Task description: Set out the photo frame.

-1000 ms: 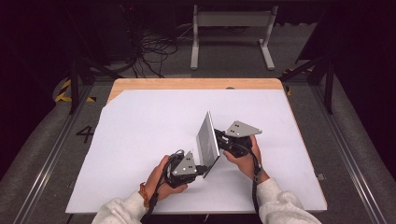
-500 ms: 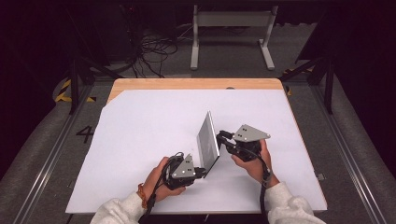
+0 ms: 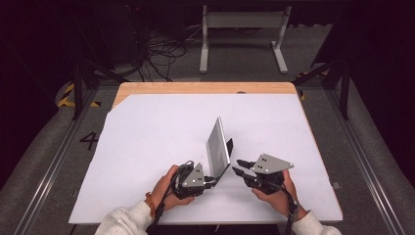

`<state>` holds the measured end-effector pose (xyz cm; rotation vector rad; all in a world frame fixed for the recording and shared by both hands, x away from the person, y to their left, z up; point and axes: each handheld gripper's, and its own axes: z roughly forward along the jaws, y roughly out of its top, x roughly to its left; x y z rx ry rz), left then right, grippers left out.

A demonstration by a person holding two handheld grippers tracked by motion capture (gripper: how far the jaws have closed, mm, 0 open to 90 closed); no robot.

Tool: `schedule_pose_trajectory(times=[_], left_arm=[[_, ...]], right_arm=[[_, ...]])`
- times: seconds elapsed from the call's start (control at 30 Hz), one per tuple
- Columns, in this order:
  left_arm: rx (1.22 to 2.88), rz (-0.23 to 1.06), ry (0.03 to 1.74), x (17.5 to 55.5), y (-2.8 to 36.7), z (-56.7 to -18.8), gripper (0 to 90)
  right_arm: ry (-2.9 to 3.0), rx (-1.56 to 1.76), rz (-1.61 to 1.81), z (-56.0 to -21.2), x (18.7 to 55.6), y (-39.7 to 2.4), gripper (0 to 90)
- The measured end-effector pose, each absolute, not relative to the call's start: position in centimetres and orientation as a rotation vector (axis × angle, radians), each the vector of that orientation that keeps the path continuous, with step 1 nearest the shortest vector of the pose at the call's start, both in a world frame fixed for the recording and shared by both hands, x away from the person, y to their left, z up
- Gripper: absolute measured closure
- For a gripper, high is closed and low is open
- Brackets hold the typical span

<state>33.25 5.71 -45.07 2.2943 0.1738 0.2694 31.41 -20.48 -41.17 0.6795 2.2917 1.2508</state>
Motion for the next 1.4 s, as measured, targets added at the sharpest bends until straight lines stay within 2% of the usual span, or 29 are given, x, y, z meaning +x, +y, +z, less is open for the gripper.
schedule_pose_trajectory(times=[0.43,0.9,1.4], left_arm=[[2.268,0.252,0.188,33.4,5.0,-45.4,79.6],[2.264,0.273,0.2,33.3,4.3,-45.4,79.5],[2.258,0.264,0.213,33.6,3.5,-45.7,79.5]], right_arm=[[2.318,0.662,1.288,-41.4,30.4,-19.1,63.6],[2.332,0.726,1.322,-41.2,30.5,-19.8,69.8],[2.313,0.71,1.315,-41.2,30.1,-18.8,66.0]])
